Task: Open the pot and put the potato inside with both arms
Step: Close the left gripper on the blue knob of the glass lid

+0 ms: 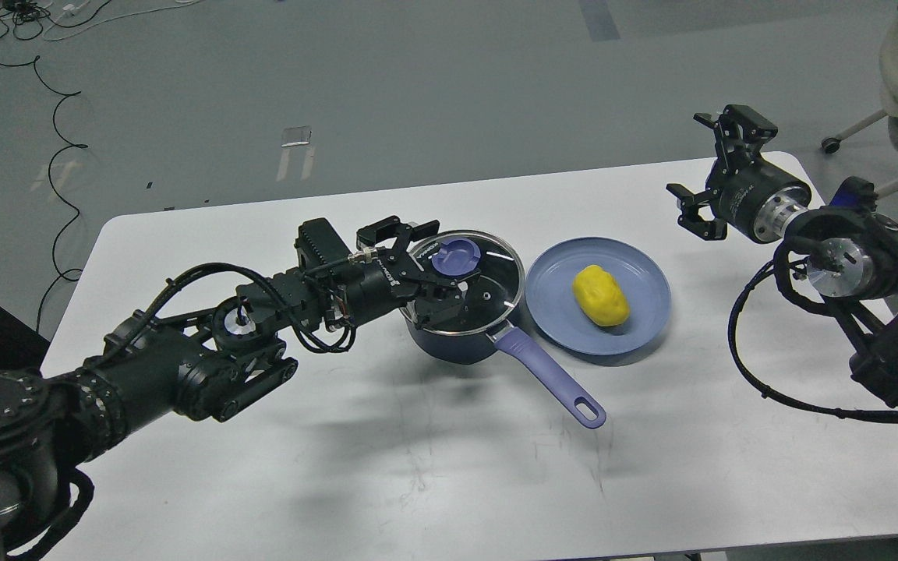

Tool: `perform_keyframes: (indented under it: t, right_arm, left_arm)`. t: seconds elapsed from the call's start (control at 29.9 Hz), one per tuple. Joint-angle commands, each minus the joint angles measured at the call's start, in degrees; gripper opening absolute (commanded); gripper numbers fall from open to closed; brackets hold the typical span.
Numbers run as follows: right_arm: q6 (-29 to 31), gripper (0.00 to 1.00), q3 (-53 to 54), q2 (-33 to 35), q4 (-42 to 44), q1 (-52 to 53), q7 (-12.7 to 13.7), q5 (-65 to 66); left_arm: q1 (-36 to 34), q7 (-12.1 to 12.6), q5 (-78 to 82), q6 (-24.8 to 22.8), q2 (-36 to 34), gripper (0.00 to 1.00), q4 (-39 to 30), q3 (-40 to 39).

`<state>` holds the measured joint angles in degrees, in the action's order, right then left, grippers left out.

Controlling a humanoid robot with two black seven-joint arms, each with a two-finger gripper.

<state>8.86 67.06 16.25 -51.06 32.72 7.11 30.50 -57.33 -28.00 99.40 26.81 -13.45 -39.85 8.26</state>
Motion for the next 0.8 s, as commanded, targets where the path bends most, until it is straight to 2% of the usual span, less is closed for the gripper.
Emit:
perform_keyframes:
  t: [0.0,0.03,0.07,0.1,0.77]
  right_arm:
    - [-0.2,1.00,-0.1,0.0,0.2,0.1,-0.1,0.0]
    - [-0.2,1.00,-0.2,0.0,0.2,0.1,-0.1,0.0]
    - [-0.2,1.00,-0.3,0.0,0.2,0.0,-0.1,0.0]
    - [-0.2,1.00,-0.3,0.1,0.2,0.0,-0.2,0.0]
    - [-0.7,1.00,-2.5,1.2,1.4,-0.2,-0.7,0.0]
  left_arm:
    - [-0.1,0.0,-0.1,-0.2,-0.1,0.80,0.0,0.0]
    - [-0.1,0.0,-0.1,-0.3,0.0,0.62,0.0,0.0]
    - [0.0,0.0,-0.1,-0.3,-0.1,0.54,0.0,0.0]
    - [0.1,0.0,-0.1,-0.3,-0.1,0.50,0.0,0.0]
    - [-0.8,0.0,-1.0,-0.3,-0.1,0.51,-1.2,-0.2]
